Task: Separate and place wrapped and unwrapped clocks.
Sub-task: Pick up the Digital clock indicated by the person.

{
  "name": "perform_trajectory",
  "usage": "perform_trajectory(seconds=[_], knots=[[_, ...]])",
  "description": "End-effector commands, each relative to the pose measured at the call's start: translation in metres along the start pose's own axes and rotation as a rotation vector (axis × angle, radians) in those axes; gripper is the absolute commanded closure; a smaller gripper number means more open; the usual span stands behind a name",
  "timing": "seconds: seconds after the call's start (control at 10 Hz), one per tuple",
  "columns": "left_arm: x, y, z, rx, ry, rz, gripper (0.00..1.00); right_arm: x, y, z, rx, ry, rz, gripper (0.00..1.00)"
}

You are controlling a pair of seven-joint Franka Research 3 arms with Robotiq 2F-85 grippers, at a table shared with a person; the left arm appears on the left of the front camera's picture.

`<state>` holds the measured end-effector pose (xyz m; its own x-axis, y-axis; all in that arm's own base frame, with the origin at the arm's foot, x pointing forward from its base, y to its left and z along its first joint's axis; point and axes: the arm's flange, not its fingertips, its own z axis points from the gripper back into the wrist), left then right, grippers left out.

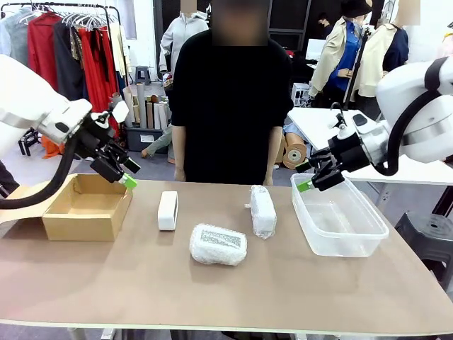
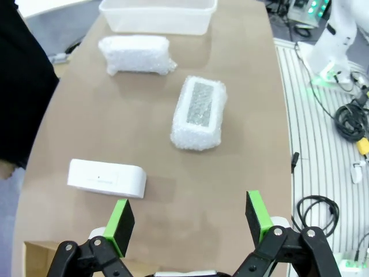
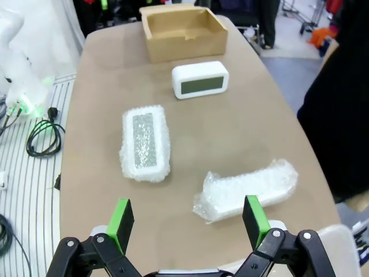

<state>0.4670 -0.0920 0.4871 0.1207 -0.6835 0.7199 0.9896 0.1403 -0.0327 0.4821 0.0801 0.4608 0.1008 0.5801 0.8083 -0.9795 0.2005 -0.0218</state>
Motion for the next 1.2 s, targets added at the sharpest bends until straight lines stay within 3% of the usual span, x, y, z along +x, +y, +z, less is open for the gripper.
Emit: perform_trajectory(seconds=[0.0, 0.2, 0.4, 0.6, 0.9, 1.1], knots=[[0.002, 0.016, 0.007, -0.033, -0.016, -0.067, 0.0, 0.002, -0.014, 0.011, 0.047, -0.031, 0.083, 0.0], [0.003, 0.028, 0.013, -0.061, -0.019, -0.124, 0.0, 0.0, -0.023, 0.022, 0.05, -0.027, 0.174, 0.0], [-0.007, 0.041, 0.017, -0.035, -0.013, -0.174, 0.0, -0.006, -0.034, 0.028, 0.088, -0.059, 0.125, 0.0], [-0.021, 0.049, 0.026, 0.01, -0.046, -0.166, 0.0, -0.011, -0.044, 0.034, 0.095, -0.053, 0.121, 0.0], [-0.033, 0.057, 0.044, 0.005, -0.18, -0.165, 0.0, -0.017, -0.051, 0.041, 0.121, -0.09, 0.101, 0.0], [-0.036, 0.058, 0.048, 0.007, -0.198, -0.165, 0.0, -0.025, -0.056, 0.048, 0.109, -0.114, 0.08, 0.0]])
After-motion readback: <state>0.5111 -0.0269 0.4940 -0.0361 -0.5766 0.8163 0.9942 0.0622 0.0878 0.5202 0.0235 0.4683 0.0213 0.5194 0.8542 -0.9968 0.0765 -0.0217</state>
